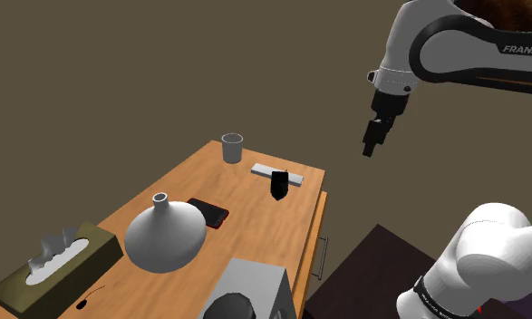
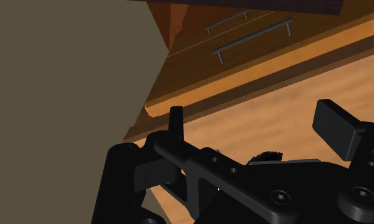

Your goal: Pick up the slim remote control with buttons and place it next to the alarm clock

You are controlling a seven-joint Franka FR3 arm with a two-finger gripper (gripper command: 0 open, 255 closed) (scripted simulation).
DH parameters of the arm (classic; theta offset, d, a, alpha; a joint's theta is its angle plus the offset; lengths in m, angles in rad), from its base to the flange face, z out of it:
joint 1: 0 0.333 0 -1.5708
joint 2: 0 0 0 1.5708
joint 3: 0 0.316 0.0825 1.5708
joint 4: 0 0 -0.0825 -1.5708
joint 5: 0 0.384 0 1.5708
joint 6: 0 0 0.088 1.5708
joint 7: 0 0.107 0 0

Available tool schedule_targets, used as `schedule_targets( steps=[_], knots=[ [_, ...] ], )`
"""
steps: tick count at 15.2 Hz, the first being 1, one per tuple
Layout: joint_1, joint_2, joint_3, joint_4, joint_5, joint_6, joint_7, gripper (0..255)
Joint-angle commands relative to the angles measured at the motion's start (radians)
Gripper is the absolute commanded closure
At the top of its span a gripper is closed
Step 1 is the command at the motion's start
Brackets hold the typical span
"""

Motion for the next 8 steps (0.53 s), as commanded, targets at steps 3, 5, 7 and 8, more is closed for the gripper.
schedule_targets(
  steps=[3,5,7,8],
  knots=[
    [0.006,0.065,-0.003,0.004,0.002,0.062,-0.006,0],
    [0.011,0.134,-0.005,0.014,0.004,0.121,-0.012,0],
    [0.017,0.205,-0.007,0.030,0.007,0.177,-0.019,0],
    [0.020,0.241,-0.008,0.040,0.009,0.204,-0.023,0]
  ],
)
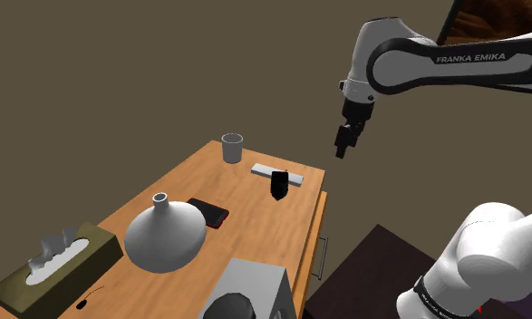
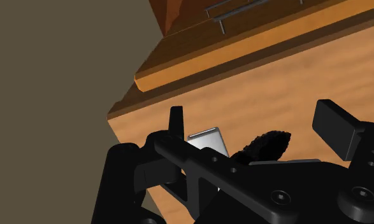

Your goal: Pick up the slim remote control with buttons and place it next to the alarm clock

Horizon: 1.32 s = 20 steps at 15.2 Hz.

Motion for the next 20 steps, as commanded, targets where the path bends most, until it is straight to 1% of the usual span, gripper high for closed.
schedule_targets(
  steps=[1,6,11,16,20],
  knots=[
    [0.006,0.062,0.000,0.008,0.004,0.056,-0.006,0],
    [0.019,0.249,-0.002,0.084,0.015,0.169,-0.026,0],
    [0.030,0.440,0.000,0.192,0.028,0.253,-0.048,0],
    [0.039,0.631,0.007,0.332,0.041,0.307,-0.070,0],
    [0.044,0.786,0.015,0.467,0.050,0.327,-0.085,0]
  ],
)
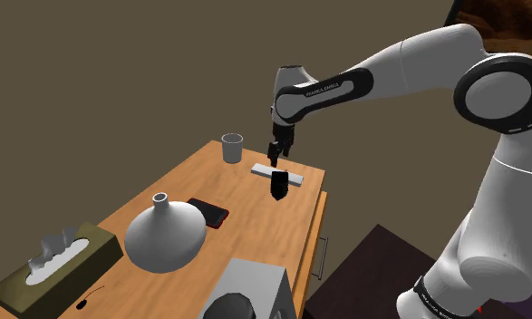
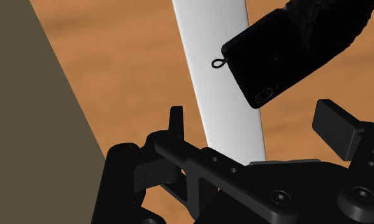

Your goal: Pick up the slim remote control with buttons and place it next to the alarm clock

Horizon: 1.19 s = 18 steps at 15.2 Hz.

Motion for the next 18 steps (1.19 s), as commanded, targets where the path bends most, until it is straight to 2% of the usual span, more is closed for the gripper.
schedule_targets(
  steps=[1,3,11,18],
  knots=[
    [0.004,0.076,0.005,0.068,0.004,0.009,-0.006,0],
    [0.005,0.136,0.009,0.128,0.006,0.010,-0.011,0],
    [0.005,0.180,0.009,0.084,0.006,0.097,-0.011,0],
    [0.005,0.180,0.009,0.085,0.006,0.097,-0.011,0]
  ],
)
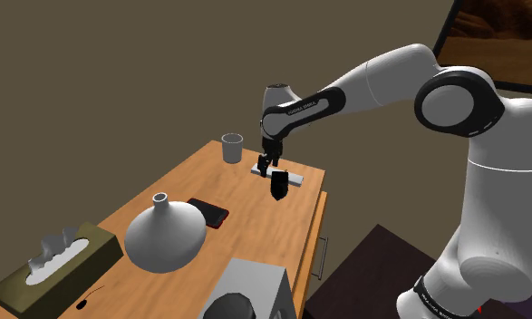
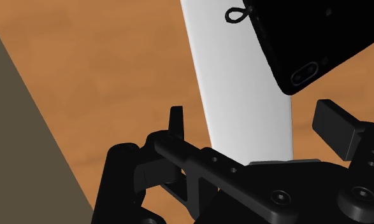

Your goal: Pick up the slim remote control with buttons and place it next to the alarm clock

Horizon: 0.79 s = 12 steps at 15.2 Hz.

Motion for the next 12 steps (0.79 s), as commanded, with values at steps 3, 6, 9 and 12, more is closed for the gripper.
schedule_targets(
  steps=[3,6,9,12],
  knots=[
    [0.000,0.000,0.000,0.000,0.000,0.000,0.000,255],
    [0.000,0.000,0.000,0.000,0.000,0.000,0.000,255],
    [0.000,0.000,0.000,0.000,0.000,0.000,0.000,255],
    [0.000,-0.013,0.000,0.009,0.000,-0.022,0.000,255]
  ],
)
